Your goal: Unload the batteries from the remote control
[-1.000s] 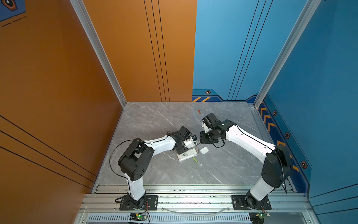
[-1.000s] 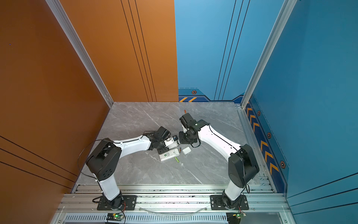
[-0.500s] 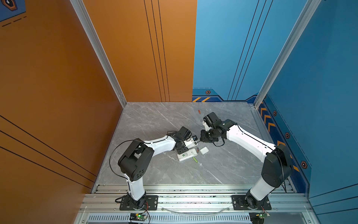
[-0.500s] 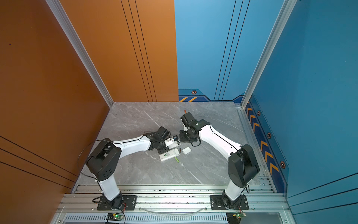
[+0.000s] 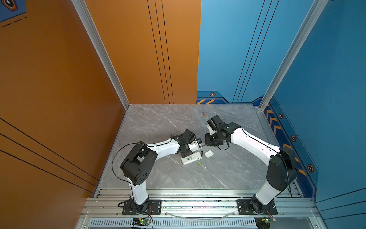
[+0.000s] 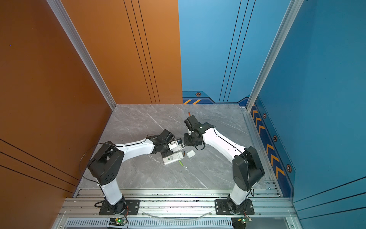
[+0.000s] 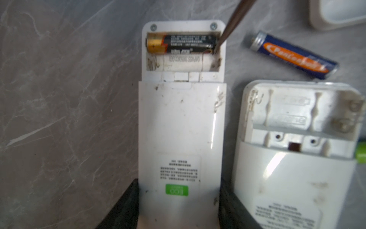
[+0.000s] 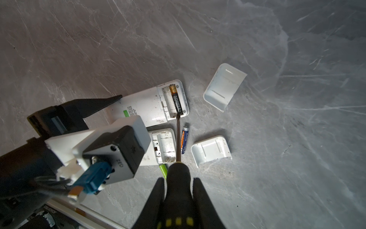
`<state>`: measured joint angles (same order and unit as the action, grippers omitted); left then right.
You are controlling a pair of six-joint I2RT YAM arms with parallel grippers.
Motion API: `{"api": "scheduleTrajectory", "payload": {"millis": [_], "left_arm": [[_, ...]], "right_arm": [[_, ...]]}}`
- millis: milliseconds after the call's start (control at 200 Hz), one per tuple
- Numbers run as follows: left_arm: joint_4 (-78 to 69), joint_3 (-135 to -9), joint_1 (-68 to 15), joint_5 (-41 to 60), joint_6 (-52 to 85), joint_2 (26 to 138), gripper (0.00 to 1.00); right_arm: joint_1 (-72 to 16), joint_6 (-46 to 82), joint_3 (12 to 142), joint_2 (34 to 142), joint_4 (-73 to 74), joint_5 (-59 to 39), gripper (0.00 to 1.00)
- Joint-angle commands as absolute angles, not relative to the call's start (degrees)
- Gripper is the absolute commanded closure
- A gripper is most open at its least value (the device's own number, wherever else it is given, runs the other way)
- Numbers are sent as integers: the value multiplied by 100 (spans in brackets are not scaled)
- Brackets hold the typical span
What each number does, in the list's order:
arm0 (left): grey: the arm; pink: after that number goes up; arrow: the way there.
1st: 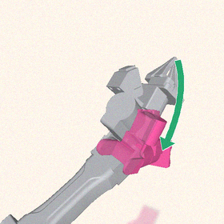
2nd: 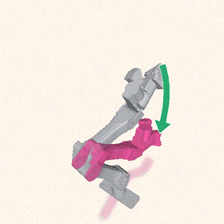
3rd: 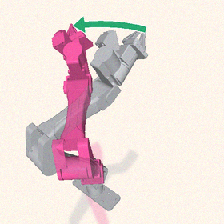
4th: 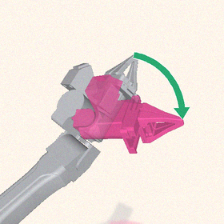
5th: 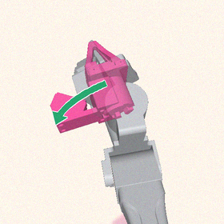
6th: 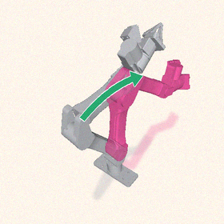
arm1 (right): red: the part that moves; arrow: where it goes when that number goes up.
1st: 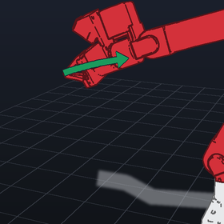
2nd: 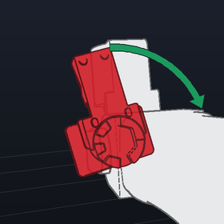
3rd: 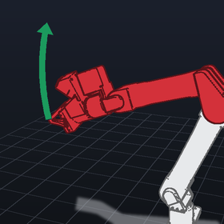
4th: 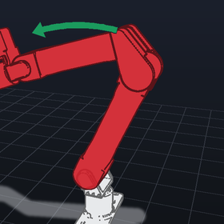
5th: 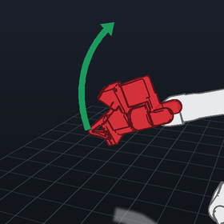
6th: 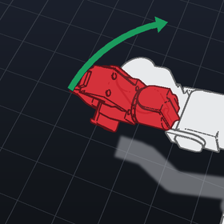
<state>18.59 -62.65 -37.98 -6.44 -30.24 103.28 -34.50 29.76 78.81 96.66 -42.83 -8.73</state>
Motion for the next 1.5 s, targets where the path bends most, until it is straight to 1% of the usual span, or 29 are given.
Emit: {"api": "scheduleTrajectory", "payload": {"millis": [0, 255, 545, 681, 706, 891, 1251, 1406, 1491], "left_arm": [[1828, -6284, -3876, -690, -3073, 10213, 61], [1828, -6318, -3902, -673, -3084, 10230, 62], [1929, -6393, -3894, -730, -3138, 10254, 62], [2084, -6515, -3900, -789, -3123, 10327, 62], [2111, -6533, -3901, -795, -3120, 10335, 62], [2237, -6634, -3898, -805, -3050, 10382, 63], [2460, -6733, -3901, -677, -2893, 10424, 67], [2496, -6746, -3840, -555, -2769, 10438, 68], [2512, -6762, -3832, -513, -2743, 10462, 69]], "right_arm": [[-3479, 2874, 7930, 9849, -4395, -694, 100], [-3522, 2857, 7946, 9913, -4339, -687, 100], [-3735, 2522, 8234, 10005, -4932, 55, 100], [-3972, 2443, 8424, 10119, -5237, 744, 100], [-4208, 2456, 8451, 10125, -5270, 883, 100], [-4844, 2769, 8420, 10157, -5370, 2086, 100], [-5737, 3795, 7245, 9780, -4569, 3968, 100], [-5929, 4368, 6654, 9460, -4278, 4588, 100], [-5950, 4489, 6360, 9293, -3946, 4737, 100]]}}
